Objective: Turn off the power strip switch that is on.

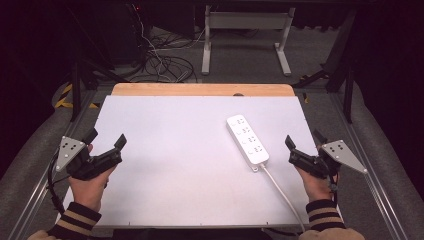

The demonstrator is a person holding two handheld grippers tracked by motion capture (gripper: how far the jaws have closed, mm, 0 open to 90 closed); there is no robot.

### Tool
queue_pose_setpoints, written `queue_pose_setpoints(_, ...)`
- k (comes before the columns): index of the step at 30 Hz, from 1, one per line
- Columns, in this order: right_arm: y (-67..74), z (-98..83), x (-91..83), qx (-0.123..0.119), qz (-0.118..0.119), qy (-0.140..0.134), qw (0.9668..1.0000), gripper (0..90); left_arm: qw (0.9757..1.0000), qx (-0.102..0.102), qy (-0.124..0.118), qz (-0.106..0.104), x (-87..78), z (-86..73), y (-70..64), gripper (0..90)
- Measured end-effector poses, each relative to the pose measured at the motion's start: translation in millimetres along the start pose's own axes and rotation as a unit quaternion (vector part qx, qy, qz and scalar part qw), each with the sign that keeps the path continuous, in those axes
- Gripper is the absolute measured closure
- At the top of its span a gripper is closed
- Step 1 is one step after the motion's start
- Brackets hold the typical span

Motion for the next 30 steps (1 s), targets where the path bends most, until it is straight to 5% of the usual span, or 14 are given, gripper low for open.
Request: queue_pose_setpoints(30, 3.6, -4.5, 7.1, 0.003, 0.005, 0.018, 0.9998, 8.9, 1.0, 0.0, 0.002, 0.001, -2.0, -1.2, 1.8, 6.7)
Point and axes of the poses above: each handheld gripper's, and its own axes: x roughly forward along the jaws, z roughly out of its top, y roughly to its left, the point moved 9 cm from there along x, roughly forward along the jaws, and after that the axes turned 12 degrees about y, right-handed, at the moved point
